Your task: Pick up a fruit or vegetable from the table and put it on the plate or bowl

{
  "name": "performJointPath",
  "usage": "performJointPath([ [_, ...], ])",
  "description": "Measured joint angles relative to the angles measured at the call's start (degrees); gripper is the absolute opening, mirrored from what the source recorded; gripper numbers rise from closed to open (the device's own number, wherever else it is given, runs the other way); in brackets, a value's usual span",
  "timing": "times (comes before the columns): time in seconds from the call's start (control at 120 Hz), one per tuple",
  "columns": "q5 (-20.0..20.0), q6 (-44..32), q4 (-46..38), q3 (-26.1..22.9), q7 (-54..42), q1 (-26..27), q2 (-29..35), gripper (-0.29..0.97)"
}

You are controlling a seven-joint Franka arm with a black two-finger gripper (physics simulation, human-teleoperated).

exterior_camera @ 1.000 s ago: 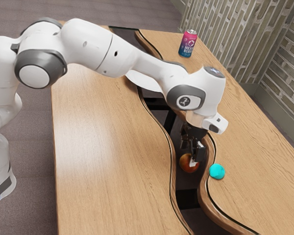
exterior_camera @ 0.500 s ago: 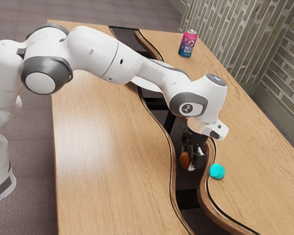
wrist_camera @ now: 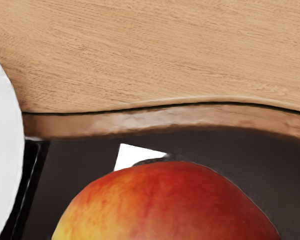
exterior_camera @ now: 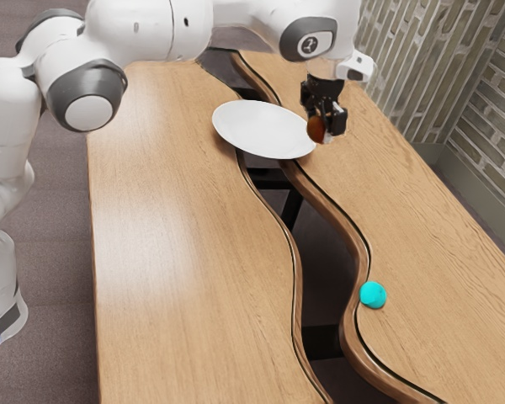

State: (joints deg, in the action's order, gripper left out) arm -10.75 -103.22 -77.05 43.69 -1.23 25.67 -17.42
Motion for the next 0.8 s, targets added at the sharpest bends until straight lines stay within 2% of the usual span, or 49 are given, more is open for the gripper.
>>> performJointPath([
  [0.083, -0.08, 2.57, 3.24, -0.58, -1.77, -7.09, -1.14, 0.36],
  [0.225, -0.04, 5.01, 7.74, -11.35, -4.56, -24.00, -4.13, 0.35],
  [0.3, 0.00, 5.62, 9.58, -14.52, -5.91, -28.30, -6.44, 0.35],
  [0.392, 0.08, 6.06, 10.90, -20.57, -7.44, -34.95, -8.44, 0.35],
  [0.567, 0.12, 6.47, 12.74, -22.73, -9.96, -38.59, -11.68, 0.34],
  [0.633, -0.29, 6.64, 12.84, -22.84, -10.83, -39.02, -11.89, 0.49],
  [0.8, -0.78, 6.88, 12.86, -23.64, -12.62, -39.46, -11.75, 0.62],
])
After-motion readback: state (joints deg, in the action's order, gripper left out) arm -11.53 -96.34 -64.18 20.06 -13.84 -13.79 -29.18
